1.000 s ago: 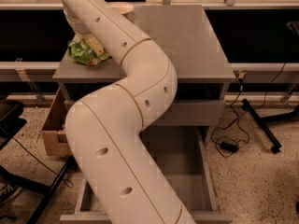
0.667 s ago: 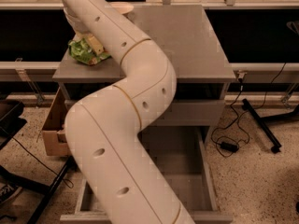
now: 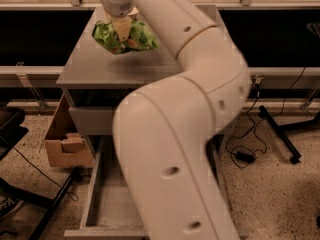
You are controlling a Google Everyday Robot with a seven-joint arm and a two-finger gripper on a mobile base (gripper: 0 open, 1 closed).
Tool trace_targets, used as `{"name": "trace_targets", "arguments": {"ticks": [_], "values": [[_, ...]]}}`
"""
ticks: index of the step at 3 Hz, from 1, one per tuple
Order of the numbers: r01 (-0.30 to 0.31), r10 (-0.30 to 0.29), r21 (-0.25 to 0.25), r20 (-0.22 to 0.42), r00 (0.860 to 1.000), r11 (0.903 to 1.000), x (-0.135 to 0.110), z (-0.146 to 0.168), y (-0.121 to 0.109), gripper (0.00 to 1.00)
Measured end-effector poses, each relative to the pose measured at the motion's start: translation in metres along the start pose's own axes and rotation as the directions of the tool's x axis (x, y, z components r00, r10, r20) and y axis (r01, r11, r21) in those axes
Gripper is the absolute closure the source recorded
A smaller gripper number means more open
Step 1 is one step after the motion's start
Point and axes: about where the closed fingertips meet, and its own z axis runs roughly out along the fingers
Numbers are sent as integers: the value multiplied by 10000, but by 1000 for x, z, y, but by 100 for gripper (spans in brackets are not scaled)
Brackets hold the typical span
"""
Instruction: Place green rice chip bag into middle drawer
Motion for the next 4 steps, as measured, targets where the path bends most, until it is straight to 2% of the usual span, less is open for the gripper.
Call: {"name": "trace_targets", "arguments": {"ticks": [1, 2, 3, 4], "values": [[-1687, 1606, 1463, 652, 9849, 9748, 18, -73, 19, 100], [-3916, 3348, 3376, 2151, 9174, 8560, 9, -188, 48, 100], [-5183, 3664, 3774, 4052, 8376, 7674, -58, -260, 75, 100], [-5699, 3463, 2916, 5595, 7530, 7682, -133, -238, 122, 100]]}}
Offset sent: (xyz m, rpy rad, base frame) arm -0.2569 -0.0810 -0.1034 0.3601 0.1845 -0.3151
